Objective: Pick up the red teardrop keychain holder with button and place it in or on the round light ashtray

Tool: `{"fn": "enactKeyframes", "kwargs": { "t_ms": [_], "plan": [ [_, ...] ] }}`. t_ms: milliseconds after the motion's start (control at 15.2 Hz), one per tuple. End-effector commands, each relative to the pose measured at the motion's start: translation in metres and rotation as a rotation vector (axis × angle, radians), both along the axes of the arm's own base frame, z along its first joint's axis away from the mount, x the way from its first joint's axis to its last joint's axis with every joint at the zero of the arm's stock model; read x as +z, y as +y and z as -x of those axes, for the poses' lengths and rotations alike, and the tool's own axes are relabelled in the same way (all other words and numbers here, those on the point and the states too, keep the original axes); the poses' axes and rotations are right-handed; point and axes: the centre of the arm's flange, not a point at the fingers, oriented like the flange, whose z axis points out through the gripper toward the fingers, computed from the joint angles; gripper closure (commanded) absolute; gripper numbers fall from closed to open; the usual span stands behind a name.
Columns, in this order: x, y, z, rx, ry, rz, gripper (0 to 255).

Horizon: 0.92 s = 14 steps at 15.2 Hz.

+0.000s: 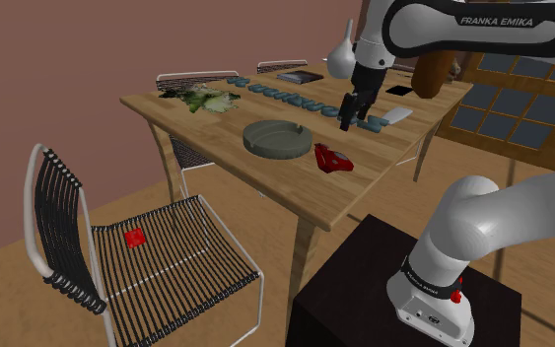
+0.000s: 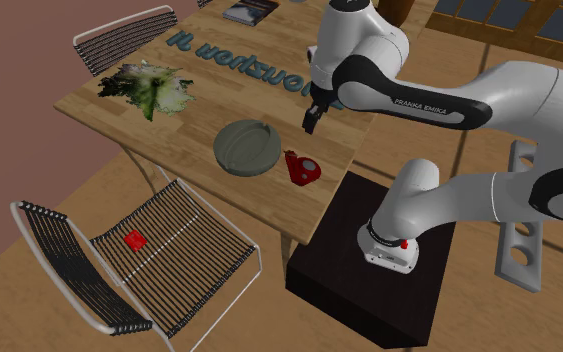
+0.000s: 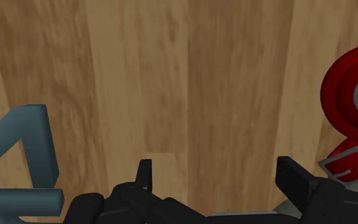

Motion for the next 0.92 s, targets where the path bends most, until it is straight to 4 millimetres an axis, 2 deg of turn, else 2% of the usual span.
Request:
{"fn": "enactKeyframes", "kwargs": {
  "t_ms": [0, 660, 858],
  "plan": [
    [0.000, 0.000, 0.000, 0.000, 0.000, 0.000, 0],
    [0.002, 0.105, 0.026, -0.006, -0.107, -0.153, 0],
    [-0.014, 0.106, 0.023, -0.006, -0.107, -0.153, 0]
  ]
}}
